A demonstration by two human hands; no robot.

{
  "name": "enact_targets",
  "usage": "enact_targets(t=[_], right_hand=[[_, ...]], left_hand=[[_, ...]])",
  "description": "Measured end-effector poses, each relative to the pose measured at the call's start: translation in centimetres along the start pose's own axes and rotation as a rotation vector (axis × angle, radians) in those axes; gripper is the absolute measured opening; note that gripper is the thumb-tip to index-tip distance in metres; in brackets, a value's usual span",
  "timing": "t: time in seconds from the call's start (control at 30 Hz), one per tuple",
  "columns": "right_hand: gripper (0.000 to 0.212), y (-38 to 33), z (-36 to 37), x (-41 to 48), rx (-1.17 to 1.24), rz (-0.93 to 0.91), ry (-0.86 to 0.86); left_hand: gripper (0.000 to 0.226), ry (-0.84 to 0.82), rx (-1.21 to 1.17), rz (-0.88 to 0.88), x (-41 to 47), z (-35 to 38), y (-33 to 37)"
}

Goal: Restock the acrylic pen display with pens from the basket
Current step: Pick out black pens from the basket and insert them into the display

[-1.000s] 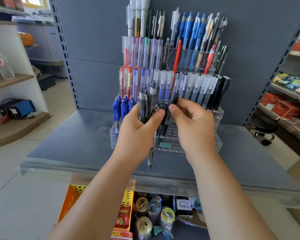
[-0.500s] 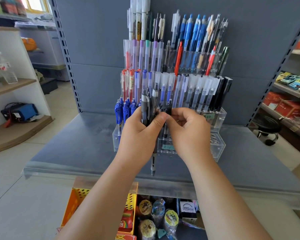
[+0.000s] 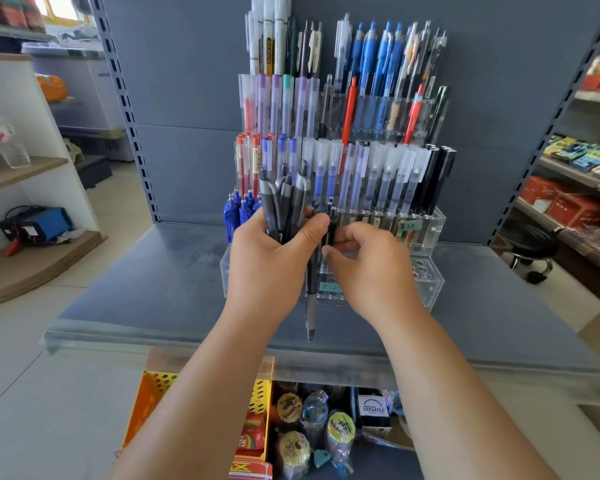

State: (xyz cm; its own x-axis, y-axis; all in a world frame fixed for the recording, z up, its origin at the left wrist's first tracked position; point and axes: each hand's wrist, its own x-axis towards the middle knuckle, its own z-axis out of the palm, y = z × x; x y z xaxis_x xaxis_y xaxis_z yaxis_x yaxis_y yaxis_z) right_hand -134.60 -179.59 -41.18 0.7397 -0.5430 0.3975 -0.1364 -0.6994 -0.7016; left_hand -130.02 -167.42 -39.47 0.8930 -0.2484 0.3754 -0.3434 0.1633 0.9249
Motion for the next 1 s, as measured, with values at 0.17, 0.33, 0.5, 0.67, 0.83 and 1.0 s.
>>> enact_targets(t=[0.17,0.33,0.5,0.67,0.83,1.0], right_hand=[[0.009,-0.8,-1.1,-0.5,0.065,-0.005,0.02],[0.011,-2.0,-2.9,-1.3,0.353,-0.113,-0.087],[0.019,-1.5,-3.8,-1.6,0.339,-0.166,-0.218],[0.027,-1.3,-3.7,-1.7,0.364,-0.162,-0.166],[0.023,-1.2,-4.4,-1.5,0.437,-0.122,-0.135],[0.016,-1.1,-4.5,-1.2,0.492,-0.091,-0.157]], left_hand=[[0.005,0.005,0.009,-0.007,0.0,0.3,-0.1],[0.007,0.026,0.048,0.032,-0.1,0.5,0.3],[0.01,0.067,0.019,0.025,-0.2,0.9,0.5],[0.014,0.062,0.003,0.032,-0.3,1.8,0.5],[0.014,0.049,0.009,0.077,-0.2,2.3,0.4],[0.013,0.046,0.0,0.153,0.1,2.6,0.5]])
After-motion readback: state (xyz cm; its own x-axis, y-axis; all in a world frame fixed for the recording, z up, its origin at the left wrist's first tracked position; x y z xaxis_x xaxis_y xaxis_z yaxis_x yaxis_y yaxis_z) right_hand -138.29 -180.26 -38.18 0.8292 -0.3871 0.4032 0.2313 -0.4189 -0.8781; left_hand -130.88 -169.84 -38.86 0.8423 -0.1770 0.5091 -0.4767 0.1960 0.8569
